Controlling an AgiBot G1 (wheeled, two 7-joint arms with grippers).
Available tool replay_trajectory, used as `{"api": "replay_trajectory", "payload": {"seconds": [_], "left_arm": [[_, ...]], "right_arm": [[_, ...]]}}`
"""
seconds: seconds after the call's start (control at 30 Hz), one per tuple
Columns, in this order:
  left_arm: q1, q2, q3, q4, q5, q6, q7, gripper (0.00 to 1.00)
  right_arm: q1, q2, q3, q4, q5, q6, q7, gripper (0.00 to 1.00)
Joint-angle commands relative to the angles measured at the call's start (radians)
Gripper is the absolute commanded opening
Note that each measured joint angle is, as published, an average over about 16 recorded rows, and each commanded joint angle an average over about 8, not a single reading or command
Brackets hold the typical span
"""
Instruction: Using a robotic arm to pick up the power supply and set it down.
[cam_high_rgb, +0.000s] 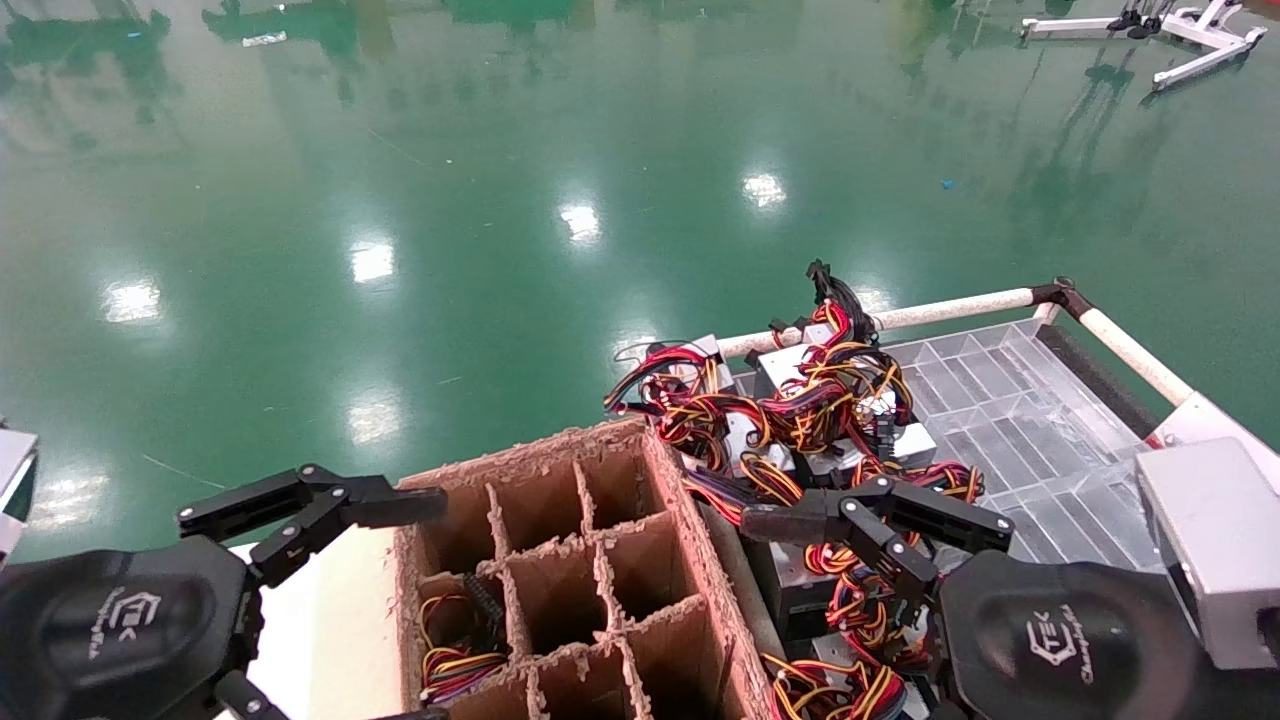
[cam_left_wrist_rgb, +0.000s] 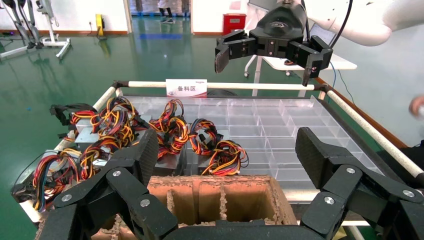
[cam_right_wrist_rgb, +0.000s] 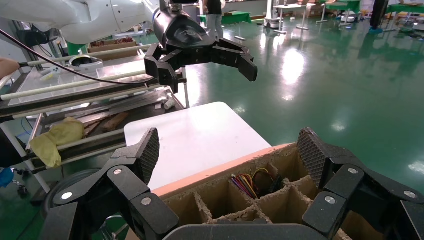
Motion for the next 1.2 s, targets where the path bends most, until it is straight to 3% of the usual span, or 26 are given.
{"api": "replay_trajectory", "payload": {"seconds": [0.03, 0.53, 0.77, 0.97, 1.2], "left_arm": [[0.000, 0.000, 0.000, 0.000, 0.000, 0.000, 0.000, 0.00], [0.000, 0.000, 0.000, 0.000, 0.000, 0.000, 0.000, 0.00], [0.000, 0.000, 0.000, 0.000, 0.000, 0.000, 0.000, 0.00], [0.000, 0.000, 0.000, 0.000, 0.000, 0.000, 0.000, 0.00], [0.000, 0.000, 0.000, 0.000, 0.000, 0.000, 0.000, 0.06]], "right_arm": [[0.000, 0.000, 0.000, 0.000, 0.000, 0.000, 0.000, 1.00], [-0.001, 0.001, -0.002, 0.001, -0.005, 0.002, 0.000, 1.00], [0.004, -0.017, -0.042, 0.016, -0.100, 0.037, 0.001, 1.00], [0.028, -0.095, -0.113, 0.019, -0.230, 0.086, 0.005, 1.00], [0.084, -0.251, -0.214, -0.007, -0.391, 0.142, 0.001, 1.00]]}}
